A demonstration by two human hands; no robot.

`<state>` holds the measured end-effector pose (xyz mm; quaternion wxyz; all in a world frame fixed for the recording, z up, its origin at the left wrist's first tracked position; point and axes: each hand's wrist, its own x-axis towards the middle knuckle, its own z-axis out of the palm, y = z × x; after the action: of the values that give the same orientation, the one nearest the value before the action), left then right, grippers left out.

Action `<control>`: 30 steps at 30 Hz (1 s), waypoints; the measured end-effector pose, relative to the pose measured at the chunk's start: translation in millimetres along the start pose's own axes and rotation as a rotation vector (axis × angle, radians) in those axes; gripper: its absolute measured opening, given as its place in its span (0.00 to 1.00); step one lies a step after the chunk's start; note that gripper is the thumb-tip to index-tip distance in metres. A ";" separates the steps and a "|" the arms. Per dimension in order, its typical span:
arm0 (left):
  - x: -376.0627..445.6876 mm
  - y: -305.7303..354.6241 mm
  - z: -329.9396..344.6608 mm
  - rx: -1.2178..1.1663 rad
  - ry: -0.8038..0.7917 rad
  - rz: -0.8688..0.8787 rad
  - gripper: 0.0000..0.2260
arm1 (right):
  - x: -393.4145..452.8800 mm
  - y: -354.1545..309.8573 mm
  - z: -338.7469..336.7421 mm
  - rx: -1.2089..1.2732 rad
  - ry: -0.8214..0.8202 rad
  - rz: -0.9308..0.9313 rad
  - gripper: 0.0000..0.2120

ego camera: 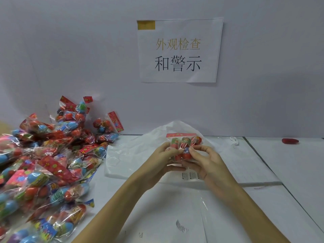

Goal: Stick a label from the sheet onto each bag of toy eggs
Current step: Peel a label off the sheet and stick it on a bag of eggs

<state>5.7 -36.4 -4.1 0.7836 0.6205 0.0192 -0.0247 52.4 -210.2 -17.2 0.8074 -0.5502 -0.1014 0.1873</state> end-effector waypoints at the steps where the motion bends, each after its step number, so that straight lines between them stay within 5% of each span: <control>1: 0.6 0.3 -1.0 0.016 -0.006 0.014 0.18 | -0.3 -0.6 0.6 -0.005 -0.015 0.000 0.17; 5: 1.6 2.3 -2.7 0.092 0.122 0.145 0.20 | -0.7 -5.0 0.4 -0.089 -0.062 -0.125 0.10; 9: 5.6 -1.5 -8.7 0.150 0.411 0.252 0.18 | 1.2 -4.7 -14.8 -0.778 0.104 -0.410 0.12; 14: 13.8 -14.1 -18.7 0.594 0.555 0.516 0.44 | 2.0 8.6 -22.9 -1.341 -0.106 -0.326 0.29; 17: 13.8 -19.3 -22.1 1.068 0.526 0.777 0.28 | 5.6 14.3 -21.9 -1.345 -0.109 -0.344 0.27; 20: 12.2 -29.9 -25.7 1.214 0.315 0.755 0.11 | 8.4 15.0 -20.5 -1.291 -0.080 -0.432 0.17; 30: 8.5 -34.3 -30.7 1.155 0.010 0.561 0.24 | 13.1 13.5 -21.1 -0.882 0.045 -0.431 0.12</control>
<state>12.1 -14.4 -44.9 0.2996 0.9242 -0.1565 0.1778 69.5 -218.4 -38.1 0.5199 -0.8100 -0.2652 -0.0569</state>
